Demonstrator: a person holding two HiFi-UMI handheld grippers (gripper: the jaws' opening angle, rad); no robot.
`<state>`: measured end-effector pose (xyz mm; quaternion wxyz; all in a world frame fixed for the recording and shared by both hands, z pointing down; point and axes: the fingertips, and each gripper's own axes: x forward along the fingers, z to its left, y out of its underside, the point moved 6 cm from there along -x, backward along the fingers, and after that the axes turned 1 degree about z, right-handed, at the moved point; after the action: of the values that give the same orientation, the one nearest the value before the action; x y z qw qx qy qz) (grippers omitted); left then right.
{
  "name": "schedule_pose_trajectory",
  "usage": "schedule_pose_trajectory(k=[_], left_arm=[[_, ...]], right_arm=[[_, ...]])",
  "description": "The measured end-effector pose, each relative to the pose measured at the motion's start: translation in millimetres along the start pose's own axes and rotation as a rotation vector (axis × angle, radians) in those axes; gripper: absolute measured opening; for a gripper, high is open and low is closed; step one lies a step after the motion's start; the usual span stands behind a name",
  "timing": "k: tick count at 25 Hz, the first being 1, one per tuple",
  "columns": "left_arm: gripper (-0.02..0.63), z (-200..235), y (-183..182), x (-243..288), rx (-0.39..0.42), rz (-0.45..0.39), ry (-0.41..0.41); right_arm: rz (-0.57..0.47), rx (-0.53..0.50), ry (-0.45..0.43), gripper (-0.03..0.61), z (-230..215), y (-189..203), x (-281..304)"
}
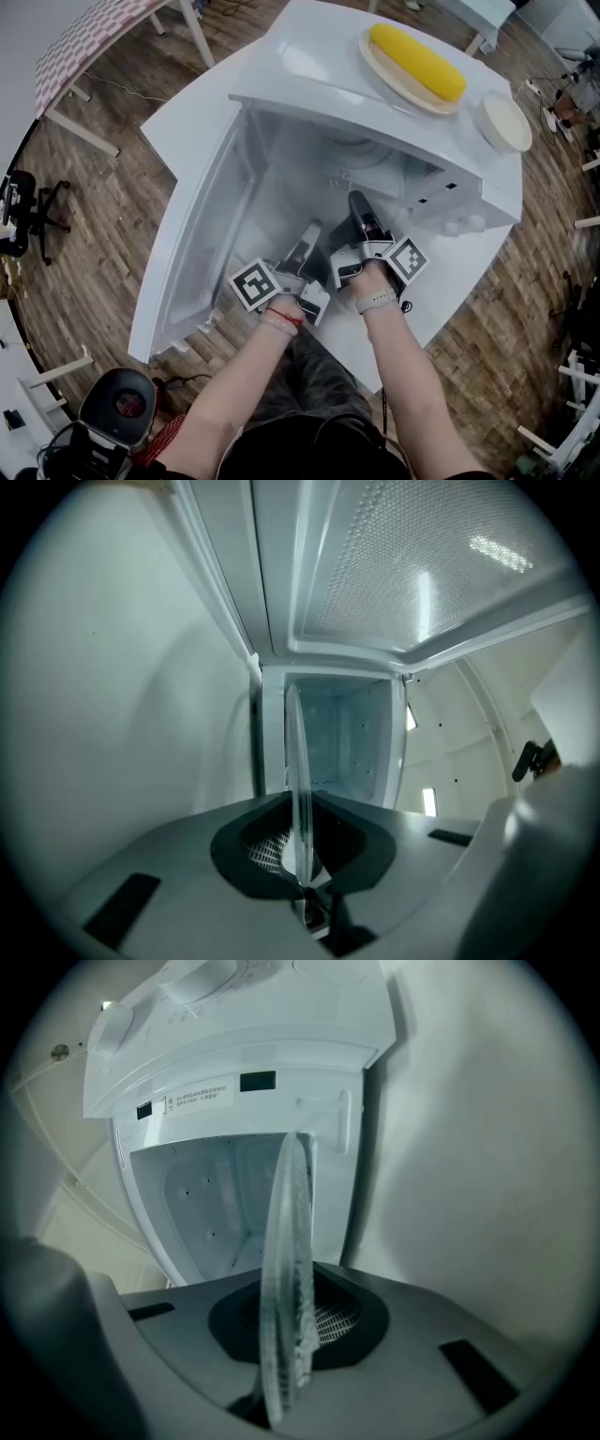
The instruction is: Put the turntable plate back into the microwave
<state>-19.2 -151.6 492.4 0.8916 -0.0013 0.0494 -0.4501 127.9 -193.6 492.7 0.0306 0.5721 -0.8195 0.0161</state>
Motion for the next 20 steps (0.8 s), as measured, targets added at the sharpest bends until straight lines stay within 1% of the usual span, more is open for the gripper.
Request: schedule_pose_trajectory(k=[7,9,12,20], left_arm=[[0.032,1.7,1.1,3.7,-0.031,-0.015,0.000],[0.031,3.0,0.6,3.2,-0.044,-0.022,-0.004],[0.032,4.0,-1.0,2.0,-0.042,-0.023,-0.009],[0.032,4.7,-6.8,5.3,-0.035,-0.034,-0.011]], right_arm=[[0.018,-0.014,-0.021,0.041,3.0,-3.3,2.4],[0.038,-0.048,-0.016,0.041,3.1,-2.8,1.4],[0.086,-0.108,-0.006,0.044,4.2,-0.9,-1.7],[0.205,-0.205,-0.009,0.055,5.7,16.5,-23.4]])
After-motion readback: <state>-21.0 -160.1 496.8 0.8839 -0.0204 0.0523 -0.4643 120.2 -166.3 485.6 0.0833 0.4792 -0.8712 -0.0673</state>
